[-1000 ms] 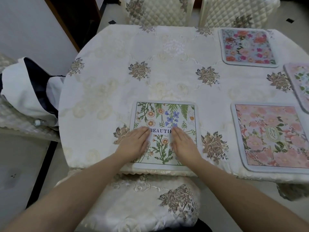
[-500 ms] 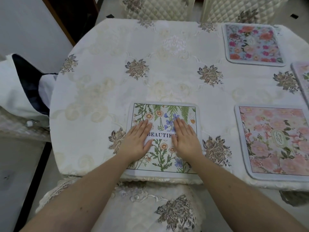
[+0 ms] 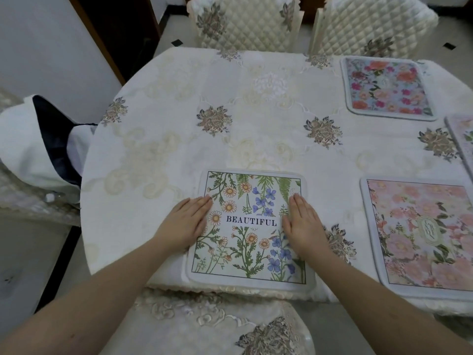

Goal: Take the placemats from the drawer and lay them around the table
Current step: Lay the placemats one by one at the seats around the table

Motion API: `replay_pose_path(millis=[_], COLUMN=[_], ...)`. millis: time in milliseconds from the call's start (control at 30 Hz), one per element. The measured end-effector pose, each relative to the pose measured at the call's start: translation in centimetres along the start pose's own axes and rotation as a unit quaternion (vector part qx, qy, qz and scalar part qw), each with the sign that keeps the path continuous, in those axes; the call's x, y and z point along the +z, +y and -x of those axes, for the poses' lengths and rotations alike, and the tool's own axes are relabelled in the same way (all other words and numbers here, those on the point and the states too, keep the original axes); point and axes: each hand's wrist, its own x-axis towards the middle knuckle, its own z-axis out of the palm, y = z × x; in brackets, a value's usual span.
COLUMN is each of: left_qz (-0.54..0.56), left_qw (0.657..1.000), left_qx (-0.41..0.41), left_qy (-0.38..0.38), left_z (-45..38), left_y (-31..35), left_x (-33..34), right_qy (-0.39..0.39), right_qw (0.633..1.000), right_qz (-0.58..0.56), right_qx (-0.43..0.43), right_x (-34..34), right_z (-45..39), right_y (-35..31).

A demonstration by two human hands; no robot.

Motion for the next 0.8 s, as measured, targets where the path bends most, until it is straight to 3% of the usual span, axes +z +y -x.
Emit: replay_pose_path(millis=[100, 200, 367, 533, 800], left_qz=[0.041, 0.063, 0.011, 0.019, 0.033], left_qw=[0.998, 0.997, 0.999, 1.000, 0.999], left_qx=[0.002, -0.001, 0.017, 0.002, -0.017], left_qy=[0.043, 0.040, 0.031, 0.011, 0.009], left_z=[-2.6, -5.4, -9.5, -11.6, -11.5], left_y=[0.9, 3.0, 5.1, 4.6, 4.0], left_x=[-1.4, -1.8, -1.4, 0.1, 1.5], right_qy=[0.019, 0.002, -0.007, -0.038, 0.029], right_qw=[0.999, 0.997, 0.993, 0.994, 0.996], right_qz=[-0.033, -0.054, -0.017, -0.001, 0.005], right_qx=[-0.008, -0.052, -0.114, -0.103, -0.079], right_x=[-0.3, -0.7, -2.0, -0.1, 2.1], right_z=[-1.3, -3.9, -8.4, -9.6, -8.8], right_y=[-1.9, -4.2, -7.1, -8.2, -6.8])
